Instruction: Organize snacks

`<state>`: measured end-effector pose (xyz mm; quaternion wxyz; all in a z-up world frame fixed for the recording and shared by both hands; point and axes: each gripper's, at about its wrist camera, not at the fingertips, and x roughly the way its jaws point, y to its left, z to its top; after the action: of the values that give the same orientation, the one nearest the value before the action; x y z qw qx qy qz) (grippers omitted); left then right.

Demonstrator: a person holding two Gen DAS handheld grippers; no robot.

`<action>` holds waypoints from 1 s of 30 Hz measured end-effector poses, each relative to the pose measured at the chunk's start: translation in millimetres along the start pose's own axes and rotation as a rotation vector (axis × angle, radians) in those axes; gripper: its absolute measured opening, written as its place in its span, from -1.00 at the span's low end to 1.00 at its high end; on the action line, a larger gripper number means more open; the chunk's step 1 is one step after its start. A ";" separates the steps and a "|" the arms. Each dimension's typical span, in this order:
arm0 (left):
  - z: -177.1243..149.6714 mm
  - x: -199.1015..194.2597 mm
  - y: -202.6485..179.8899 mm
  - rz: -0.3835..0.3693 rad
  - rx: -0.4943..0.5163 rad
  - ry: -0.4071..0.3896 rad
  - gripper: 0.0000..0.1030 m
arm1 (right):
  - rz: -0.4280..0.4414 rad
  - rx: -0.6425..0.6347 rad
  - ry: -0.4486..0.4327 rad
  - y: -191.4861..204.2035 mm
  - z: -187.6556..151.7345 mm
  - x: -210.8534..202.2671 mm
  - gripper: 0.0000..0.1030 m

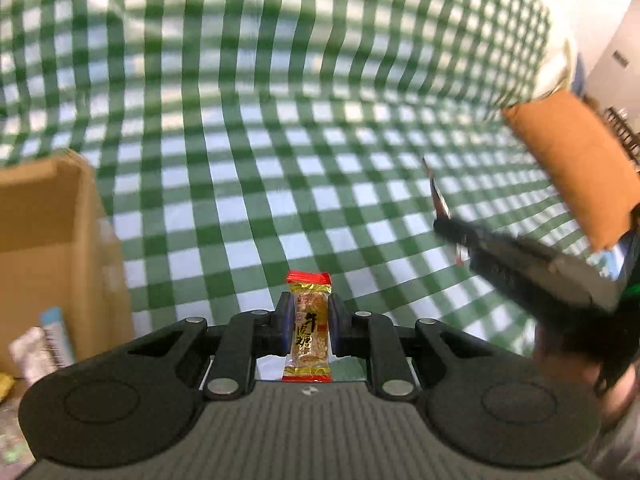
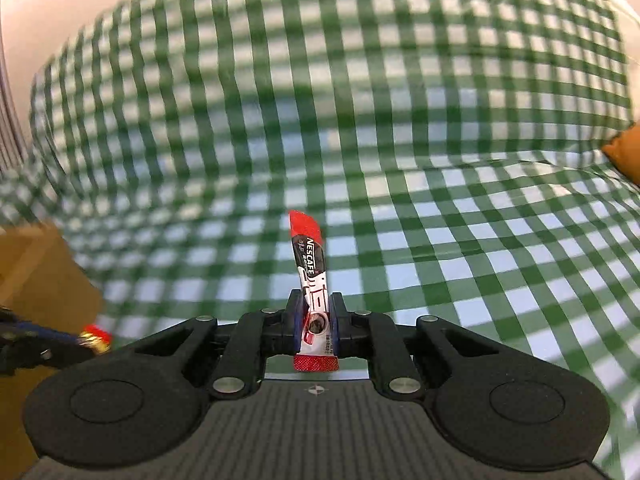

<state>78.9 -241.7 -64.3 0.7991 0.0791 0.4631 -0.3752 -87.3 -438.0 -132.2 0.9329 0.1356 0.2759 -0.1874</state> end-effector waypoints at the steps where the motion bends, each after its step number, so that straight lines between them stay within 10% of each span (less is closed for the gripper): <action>1: -1.2 -18.1 1.7 -0.007 0.001 -0.016 -0.63 | 0.002 0.015 -0.008 6.7 0.8 -16.3 -0.72; 12: -34.5 -164.2 66.5 0.121 -0.003 -0.166 -0.63 | 0.169 -0.024 -0.013 168.1 1.4 -93.2 -0.72; 22: -70.6 -198.9 169.6 0.324 -0.047 -0.100 -0.62 | 0.284 -0.138 0.094 299.3 4.4 -86.0 -0.71; 26: -72.0 -186.9 176.3 0.420 -0.007 -0.076 0.96 | 0.271 -0.188 0.177 323.2 -2.4 -64.4 -0.47; 28: -77.4 -193.1 176.5 0.465 0.005 -0.133 0.96 | 0.221 -0.191 0.171 326.6 -4.8 -64.7 0.14; 30: -78.1 -198.6 176.1 0.506 -0.022 -0.147 0.97 | 0.203 -0.188 0.171 324.8 -4.7 -68.9 0.34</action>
<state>86.7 24.2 11.8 0.8998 0.1560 0.3733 -0.1633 -5.2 -127.4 -48.4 0.9288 0.0906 0.3553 -0.0532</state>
